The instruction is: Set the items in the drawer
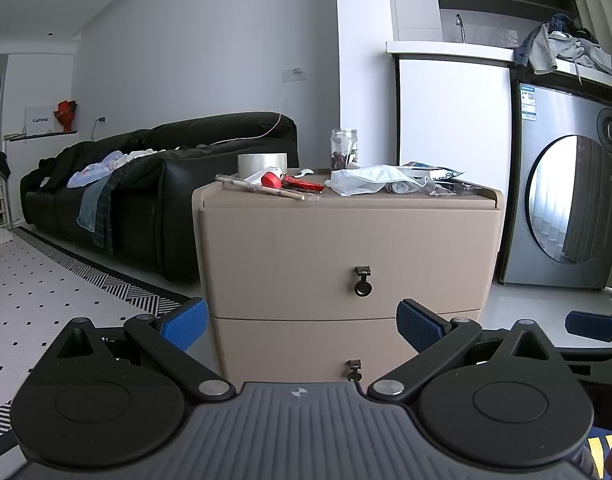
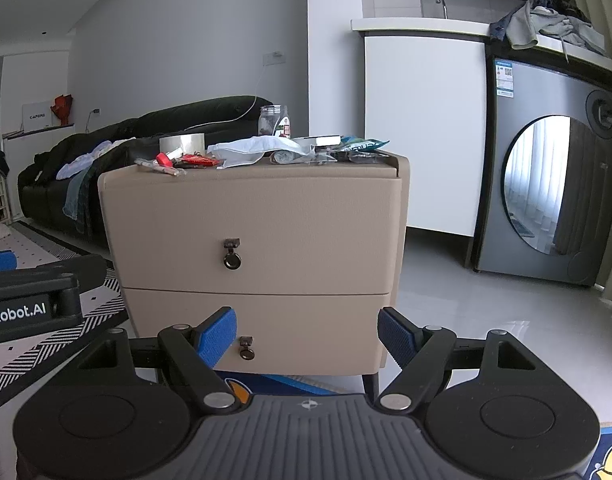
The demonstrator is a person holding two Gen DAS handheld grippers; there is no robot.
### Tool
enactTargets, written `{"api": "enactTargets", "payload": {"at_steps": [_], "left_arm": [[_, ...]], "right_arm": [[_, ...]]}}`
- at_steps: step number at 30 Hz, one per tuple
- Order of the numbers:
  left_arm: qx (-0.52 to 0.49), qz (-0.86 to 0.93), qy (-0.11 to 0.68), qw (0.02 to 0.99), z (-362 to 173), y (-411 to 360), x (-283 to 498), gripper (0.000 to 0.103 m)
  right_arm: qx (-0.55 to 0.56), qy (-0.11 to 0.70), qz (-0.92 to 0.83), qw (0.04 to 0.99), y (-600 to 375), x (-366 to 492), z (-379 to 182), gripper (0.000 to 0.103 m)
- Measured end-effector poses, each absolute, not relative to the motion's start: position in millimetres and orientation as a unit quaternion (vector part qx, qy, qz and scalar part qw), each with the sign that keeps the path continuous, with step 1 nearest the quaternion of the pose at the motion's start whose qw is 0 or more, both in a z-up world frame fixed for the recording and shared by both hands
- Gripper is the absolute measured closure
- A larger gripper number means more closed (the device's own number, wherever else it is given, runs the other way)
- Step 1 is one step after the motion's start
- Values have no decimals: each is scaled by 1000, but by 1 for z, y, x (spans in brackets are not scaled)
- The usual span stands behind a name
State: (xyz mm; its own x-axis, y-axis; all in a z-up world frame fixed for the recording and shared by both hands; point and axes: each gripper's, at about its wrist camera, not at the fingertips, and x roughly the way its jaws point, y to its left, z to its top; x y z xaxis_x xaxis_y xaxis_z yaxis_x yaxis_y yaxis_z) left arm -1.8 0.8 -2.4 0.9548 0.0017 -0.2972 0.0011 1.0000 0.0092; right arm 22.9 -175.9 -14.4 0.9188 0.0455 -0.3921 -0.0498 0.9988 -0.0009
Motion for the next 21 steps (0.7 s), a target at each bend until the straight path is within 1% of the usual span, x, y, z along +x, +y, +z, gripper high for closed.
{"api": "enactTargets", "payload": {"at_steps": [21], "left_arm": [[3,-2,147,989,-2,2,3,0]], "right_arm": [[2,191,22,981,-175,27,-12,22]]}}
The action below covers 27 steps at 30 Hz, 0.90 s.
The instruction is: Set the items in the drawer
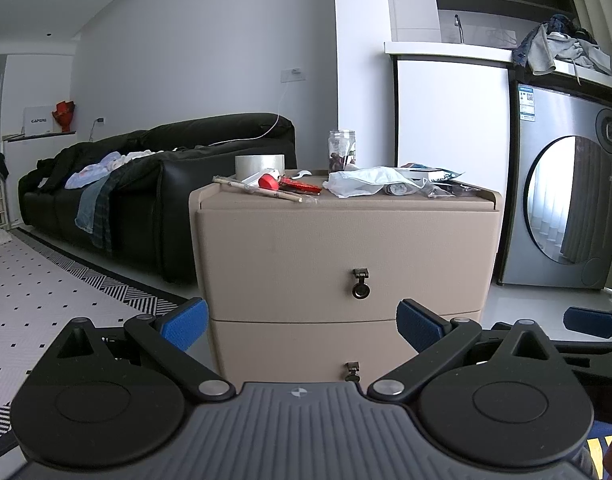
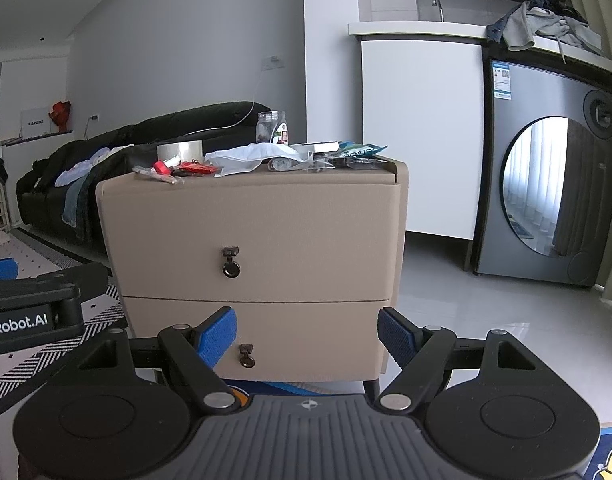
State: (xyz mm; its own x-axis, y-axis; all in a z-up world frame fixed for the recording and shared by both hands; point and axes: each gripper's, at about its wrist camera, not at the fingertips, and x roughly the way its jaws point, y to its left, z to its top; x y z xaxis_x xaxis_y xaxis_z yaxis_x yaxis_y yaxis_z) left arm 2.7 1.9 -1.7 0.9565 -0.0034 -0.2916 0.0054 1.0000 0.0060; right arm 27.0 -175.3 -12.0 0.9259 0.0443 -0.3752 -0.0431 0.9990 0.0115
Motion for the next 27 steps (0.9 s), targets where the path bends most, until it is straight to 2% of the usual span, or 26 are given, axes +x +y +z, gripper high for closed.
{"api": "enactTargets", "payload": {"at_steps": [27], "left_arm": [[4,-4,147,989,-5,1,3,0]], "right_arm": [[14,190,19,982,-179,26,-15,24]]}}
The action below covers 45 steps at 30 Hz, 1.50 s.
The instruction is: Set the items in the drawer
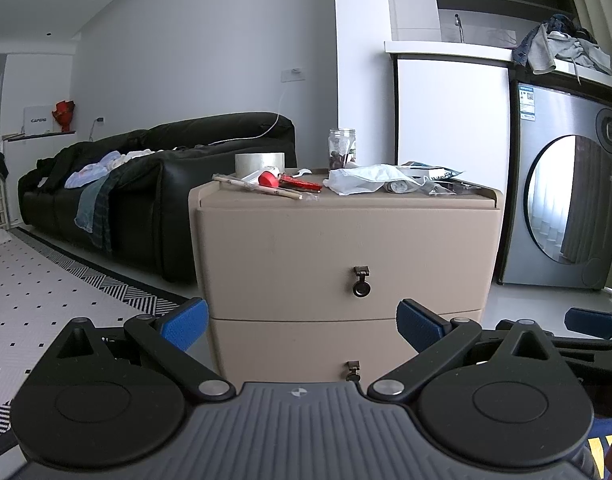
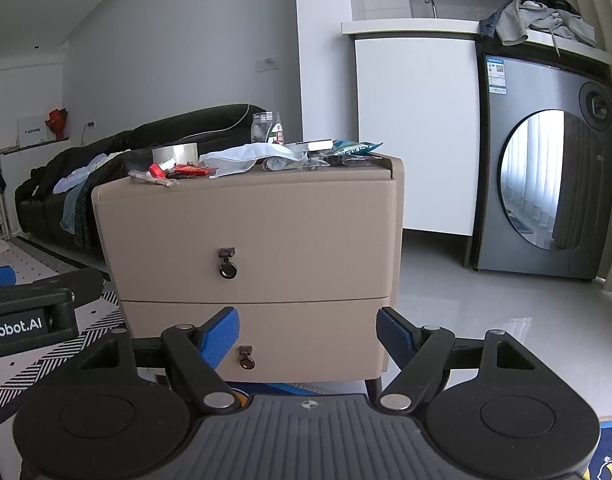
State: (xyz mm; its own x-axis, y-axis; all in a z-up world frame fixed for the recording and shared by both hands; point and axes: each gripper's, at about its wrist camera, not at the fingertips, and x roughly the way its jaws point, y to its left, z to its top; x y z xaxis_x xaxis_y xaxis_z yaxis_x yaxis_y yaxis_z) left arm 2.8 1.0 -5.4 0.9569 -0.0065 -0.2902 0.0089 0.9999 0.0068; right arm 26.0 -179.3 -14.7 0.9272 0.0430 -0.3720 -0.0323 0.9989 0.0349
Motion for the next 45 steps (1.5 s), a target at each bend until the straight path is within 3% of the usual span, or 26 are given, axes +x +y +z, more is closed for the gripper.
{"api": "enactTargets", "payload": {"at_steps": [45], "left_arm": [[6,-6,142,990,-14,-2,9,0]], "right_arm": [[27,186,20,982,-189,30,-24,37]]}}
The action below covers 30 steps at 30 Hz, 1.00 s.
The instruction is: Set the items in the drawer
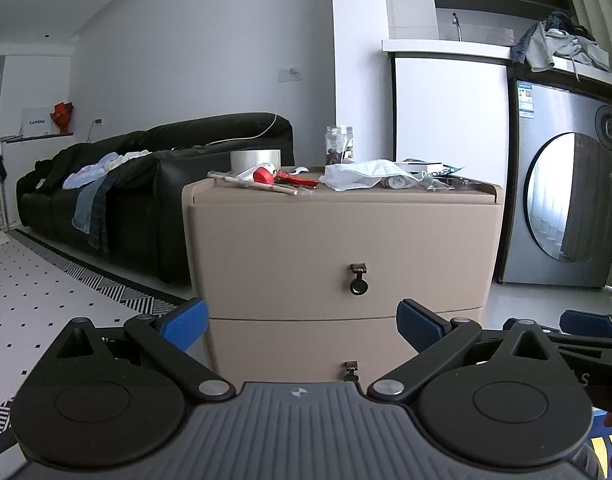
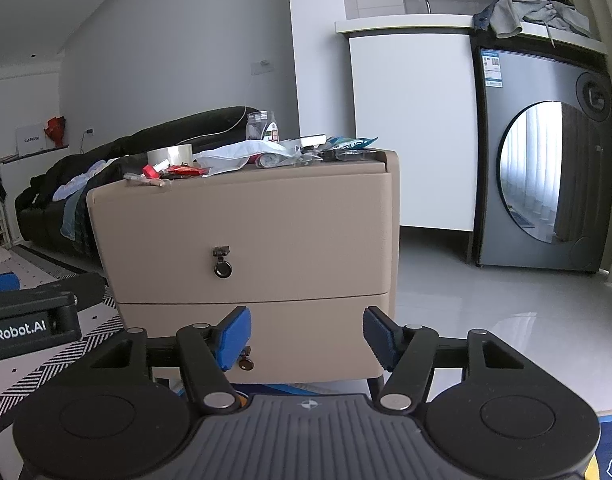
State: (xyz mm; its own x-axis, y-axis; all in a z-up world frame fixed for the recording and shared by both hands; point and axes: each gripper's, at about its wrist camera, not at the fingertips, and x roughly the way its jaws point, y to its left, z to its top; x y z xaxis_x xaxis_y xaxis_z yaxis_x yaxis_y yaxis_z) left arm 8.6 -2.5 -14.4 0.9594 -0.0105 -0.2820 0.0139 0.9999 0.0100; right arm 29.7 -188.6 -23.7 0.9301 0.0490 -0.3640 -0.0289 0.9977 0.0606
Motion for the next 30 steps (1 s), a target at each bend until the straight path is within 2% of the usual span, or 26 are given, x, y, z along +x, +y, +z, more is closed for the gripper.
{"api": "enactTargets", "payload": {"at_steps": [30], "left_arm": [[0,0,127,992,-20,-2,18,0]], "right_arm": [[28,177,29,983,-187,37,-26,41]]}}
